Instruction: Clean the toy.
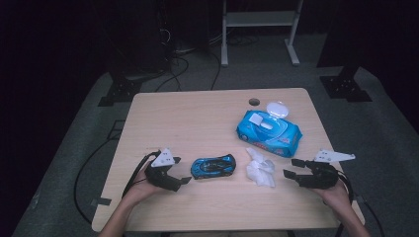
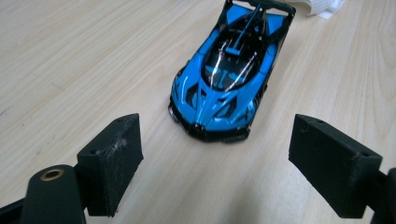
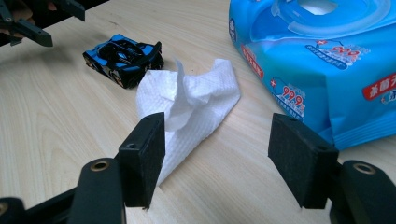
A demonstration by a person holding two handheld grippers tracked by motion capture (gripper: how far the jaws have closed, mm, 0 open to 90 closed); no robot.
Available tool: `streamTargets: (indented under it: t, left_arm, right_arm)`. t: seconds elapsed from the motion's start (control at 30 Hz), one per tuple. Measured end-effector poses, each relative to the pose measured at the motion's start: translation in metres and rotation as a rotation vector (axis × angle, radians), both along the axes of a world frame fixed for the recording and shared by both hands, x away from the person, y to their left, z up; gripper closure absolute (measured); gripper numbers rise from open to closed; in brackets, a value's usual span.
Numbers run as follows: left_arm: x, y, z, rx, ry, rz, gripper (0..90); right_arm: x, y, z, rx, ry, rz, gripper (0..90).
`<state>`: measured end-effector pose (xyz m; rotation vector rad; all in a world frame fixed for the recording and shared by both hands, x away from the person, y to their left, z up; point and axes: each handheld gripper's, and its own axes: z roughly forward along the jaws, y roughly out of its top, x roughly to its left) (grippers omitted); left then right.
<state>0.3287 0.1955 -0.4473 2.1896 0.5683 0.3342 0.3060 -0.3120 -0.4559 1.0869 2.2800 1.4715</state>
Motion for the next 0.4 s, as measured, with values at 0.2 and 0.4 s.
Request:
streamTargets:
  t: [0.2, 0.4]
  left_arm:
    - [-0.006, 0.007, -0.004, -0.027, -0.006, 0.018, 16.7]
    - [-0.009, 0.014, -0.01, -0.076, -0.011, 0.066, 14.7]
  right_arm:
    - [-0.002, -0.001, -0.003, 0.004, -0.006, -0.011, 32.8]
    - [-0.006, -0.004, -0.006, 0.035, -0.022, -0.036, 31.0]
